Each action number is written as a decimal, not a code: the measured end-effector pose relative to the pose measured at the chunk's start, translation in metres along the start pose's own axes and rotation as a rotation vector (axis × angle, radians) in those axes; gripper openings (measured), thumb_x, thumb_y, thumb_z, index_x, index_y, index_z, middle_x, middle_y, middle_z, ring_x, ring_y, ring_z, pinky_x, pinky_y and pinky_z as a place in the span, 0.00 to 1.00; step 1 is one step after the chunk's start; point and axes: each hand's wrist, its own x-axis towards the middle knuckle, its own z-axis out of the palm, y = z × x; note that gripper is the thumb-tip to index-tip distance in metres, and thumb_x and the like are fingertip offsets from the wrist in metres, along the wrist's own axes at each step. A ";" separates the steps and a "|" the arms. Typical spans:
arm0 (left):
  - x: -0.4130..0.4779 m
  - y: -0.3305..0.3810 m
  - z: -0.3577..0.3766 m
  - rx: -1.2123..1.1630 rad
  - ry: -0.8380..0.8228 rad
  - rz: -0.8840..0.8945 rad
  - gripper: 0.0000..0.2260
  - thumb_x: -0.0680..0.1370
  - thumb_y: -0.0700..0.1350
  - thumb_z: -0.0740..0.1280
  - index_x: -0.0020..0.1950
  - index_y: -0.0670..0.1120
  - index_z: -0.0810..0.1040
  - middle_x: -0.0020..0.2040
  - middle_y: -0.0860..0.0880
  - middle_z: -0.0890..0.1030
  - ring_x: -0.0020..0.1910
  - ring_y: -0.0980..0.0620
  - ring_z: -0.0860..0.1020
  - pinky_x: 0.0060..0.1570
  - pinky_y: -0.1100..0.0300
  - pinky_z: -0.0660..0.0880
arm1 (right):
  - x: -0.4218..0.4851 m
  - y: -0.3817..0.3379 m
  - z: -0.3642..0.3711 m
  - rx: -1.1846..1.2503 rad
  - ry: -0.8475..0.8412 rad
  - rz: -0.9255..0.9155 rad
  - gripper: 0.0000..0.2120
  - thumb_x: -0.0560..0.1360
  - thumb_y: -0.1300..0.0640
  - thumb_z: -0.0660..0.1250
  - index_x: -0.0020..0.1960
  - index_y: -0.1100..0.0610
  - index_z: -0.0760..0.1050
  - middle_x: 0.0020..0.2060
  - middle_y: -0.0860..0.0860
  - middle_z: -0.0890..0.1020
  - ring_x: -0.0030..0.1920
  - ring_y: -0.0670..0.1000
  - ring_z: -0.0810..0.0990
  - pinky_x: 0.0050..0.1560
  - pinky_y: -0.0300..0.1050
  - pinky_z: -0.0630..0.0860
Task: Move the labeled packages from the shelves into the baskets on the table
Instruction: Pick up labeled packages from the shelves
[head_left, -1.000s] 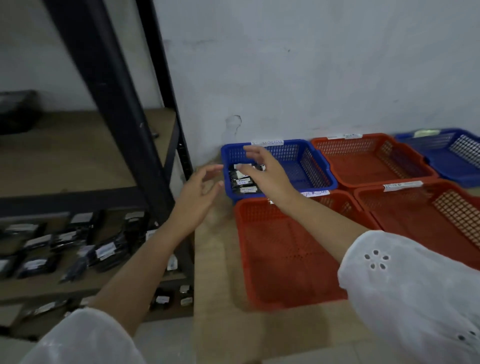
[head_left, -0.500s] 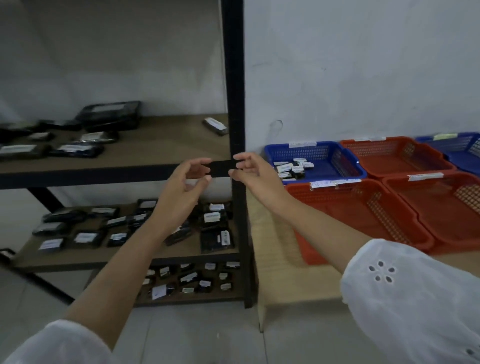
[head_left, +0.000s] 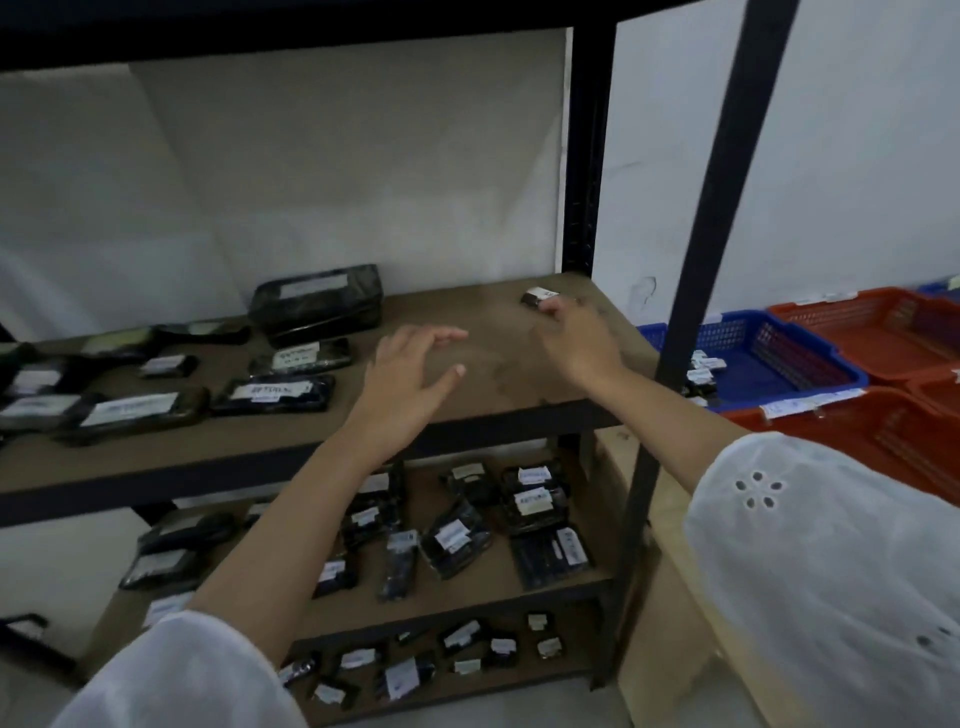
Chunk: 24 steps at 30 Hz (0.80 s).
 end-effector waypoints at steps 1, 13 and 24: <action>0.007 -0.006 0.000 -0.005 -0.016 0.010 0.13 0.78 0.49 0.64 0.63 0.58 0.71 0.60 0.54 0.70 0.66 0.52 0.65 0.68 0.46 0.62 | 0.007 0.002 0.003 -0.034 0.004 0.046 0.20 0.77 0.55 0.60 0.69 0.52 0.69 0.67 0.58 0.69 0.68 0.60 0.66 0.68 0.54 0.66; 0.061 -0.018 0.034 -0.114 -0.108 0.084 0.13 0.77 0.51 0.64 0.61 0.62 0.71 0.59 0.56 0.72 0.64 0.56 0.66 0.68 0.43 0.62 | 0.055 0.020 0.014 -0.421 0.078 0.266 0.20 0.81 0.53 0.55 0.70 0.60 0.64 0.67 0.59 0.67 0.67 0.58 0.64 0.63 0.53 0.62; 0.043 -0.041 -0.003 -0.096 -0.030 0.018 0.11 0.78 0.49 0.64 0.59 0.61 0.72 0.59 0.53 0.72 0.64 0.54 0.67 0.68 0.46 0.62 | 0.051 -0.027 0.035 0.083 -0.047 0.197 0.25 0.76 0.62 0.67 0.71 0.63 0.63 0.66 0.60 0.69 0.63 0.56 0.71 0.56 0.44 0.71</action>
